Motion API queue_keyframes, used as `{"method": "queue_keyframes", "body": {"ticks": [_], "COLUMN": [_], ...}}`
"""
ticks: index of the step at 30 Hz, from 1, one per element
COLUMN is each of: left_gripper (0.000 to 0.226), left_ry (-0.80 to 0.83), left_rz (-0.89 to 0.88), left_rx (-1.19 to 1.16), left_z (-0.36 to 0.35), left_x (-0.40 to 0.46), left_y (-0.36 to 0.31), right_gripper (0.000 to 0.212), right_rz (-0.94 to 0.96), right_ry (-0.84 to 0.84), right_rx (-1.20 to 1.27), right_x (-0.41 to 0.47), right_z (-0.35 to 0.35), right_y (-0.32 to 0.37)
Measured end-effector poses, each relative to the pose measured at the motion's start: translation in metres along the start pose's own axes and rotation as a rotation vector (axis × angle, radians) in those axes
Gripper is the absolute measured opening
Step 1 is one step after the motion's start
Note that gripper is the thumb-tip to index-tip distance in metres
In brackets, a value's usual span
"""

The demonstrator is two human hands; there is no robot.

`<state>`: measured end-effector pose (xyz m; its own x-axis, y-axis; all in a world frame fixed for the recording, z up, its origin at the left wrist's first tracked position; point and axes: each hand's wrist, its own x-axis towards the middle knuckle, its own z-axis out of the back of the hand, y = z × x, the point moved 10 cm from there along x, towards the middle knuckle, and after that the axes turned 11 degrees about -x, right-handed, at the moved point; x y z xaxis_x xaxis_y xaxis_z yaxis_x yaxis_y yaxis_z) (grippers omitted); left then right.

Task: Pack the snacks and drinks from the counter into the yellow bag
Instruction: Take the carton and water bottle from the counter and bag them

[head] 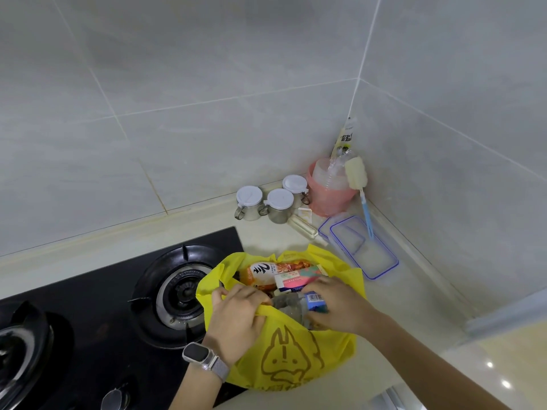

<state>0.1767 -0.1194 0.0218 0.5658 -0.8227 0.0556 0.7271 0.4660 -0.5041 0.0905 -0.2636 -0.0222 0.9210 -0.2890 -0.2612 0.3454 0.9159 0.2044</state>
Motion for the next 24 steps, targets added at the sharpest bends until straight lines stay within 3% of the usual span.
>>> {"method": "queue_keyframes", "body": {"ticks": [4,8,12,16,24], "left_gripper": [0.025,0.04,0.037,0.059,0.04], "left_ry": [-0.006,-0.025,0.009,-0.013,0.035], "left_rz": [-0.003,-0.025,-0.022,-0.015,0.014], "left_rx": [-0.057,-0.087,-0.132,-0.124,-0.334], "left_z": [0.001,0.006,0.005,0.01,0.023], "left_x": [0.0,0.002,0.005,0.004,-0.007], "left_y": [-0.002,-0.007,-0.005,0.003,0.002], "right_gripper": [0.043,0.041,0.035,0.027,0.026], "right_rz": [-0.024,-0.053,-0.085,-0.113,-0.18], "right_ry": [-0.008,-0.016,-0.034,-0.125,-0.31], "right_rx": [0.027,0.051,0.126,0.217,0.458], "right_x": [-0.004,-0.008,-0.01,-0.015,-0.032], "right_z": [0.003,0.004,0.005,0.018,0.044], "right_y": [-0.005,-0.009,-0.012,-0.009,-0.003]}}
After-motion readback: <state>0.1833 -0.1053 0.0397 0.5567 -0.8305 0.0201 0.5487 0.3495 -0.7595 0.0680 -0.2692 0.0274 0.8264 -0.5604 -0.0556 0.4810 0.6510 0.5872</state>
